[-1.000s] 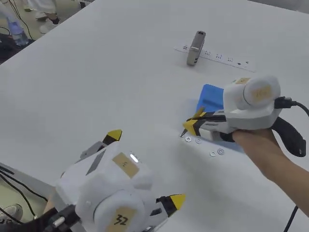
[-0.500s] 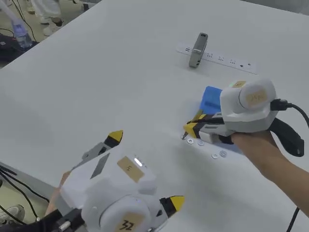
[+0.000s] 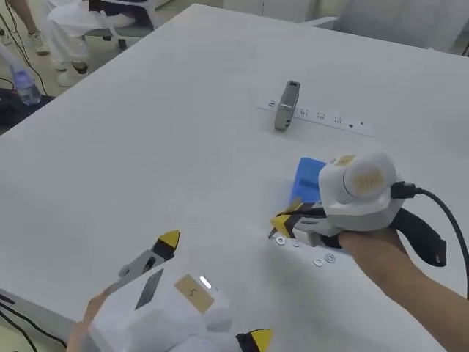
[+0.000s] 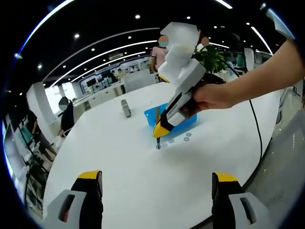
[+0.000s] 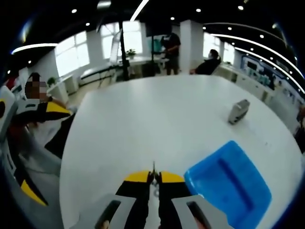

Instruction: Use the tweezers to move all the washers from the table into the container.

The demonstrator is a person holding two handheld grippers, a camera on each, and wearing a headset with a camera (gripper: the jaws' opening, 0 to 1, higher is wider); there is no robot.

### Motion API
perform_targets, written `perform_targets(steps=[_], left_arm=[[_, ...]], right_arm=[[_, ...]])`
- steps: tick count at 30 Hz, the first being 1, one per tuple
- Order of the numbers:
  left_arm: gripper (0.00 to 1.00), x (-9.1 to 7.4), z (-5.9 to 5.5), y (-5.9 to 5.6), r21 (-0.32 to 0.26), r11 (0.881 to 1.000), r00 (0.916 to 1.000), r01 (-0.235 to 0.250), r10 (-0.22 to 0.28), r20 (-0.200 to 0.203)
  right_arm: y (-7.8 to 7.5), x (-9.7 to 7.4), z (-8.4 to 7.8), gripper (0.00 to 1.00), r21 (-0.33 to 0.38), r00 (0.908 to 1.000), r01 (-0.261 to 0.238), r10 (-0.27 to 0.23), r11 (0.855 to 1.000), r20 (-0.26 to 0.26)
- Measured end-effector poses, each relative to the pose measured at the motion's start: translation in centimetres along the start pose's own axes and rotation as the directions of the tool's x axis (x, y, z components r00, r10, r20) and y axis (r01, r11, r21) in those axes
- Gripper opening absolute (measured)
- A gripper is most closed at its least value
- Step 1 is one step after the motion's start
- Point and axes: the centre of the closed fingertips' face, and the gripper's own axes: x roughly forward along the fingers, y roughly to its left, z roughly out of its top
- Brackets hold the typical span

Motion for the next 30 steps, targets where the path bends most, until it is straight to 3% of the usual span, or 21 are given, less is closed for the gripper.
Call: perform_targets(steps=[9,13,19,22,25,30], left_arm=[[0.99,0.0,-0.1,0.1,0.008,1.000,0.9999,-0.010,0.010,-0.005],[0.99,0.0,0.0,0.2,0.030,0.999,0.9998,-0.022,0.022,0.002],[0.99,0.2,-0.2,0.2,0.030,0.999,0.9997,-0.021,0.022,-0.013],[0.99,0.3,-0.4,0.1,0.035,0.999,0.9995,-0.020,0.021,-0.023],[0.99,0.3,-0.5,0.2,0.043,0.999,0.9993,-0.024,0.025,-0.027],[0.99,0.3,-0.7,0.4,0.049,0.998,0.9987,-0.035,0.037,-0.034]], right_arm=[[0.6,-2.4,2.7,0.02,0.006,0.9971,-0.011,0.011,1.000,0.076],[-0.2,-3.5,3.4,0.02,0.009,0.9949,0.013,-0.014,1.000,0.100],[-2.6,-5.1,4.8,0.02,0.047,0.9805,0.083,-0.090,0.995,0.175],[-3.8,-5.3,4.5,0.02,0.038,0.9757,0.136,-0.141,0.990,0.168],[-5.5,-5.4,4.0,0.02,0.087,0.9681,0.177,-0.189,0.980,0.164],[-7.0,-4.0,1.7,0.02,0.136,0.9743,0.184,-0.199,0.974,0.106]])
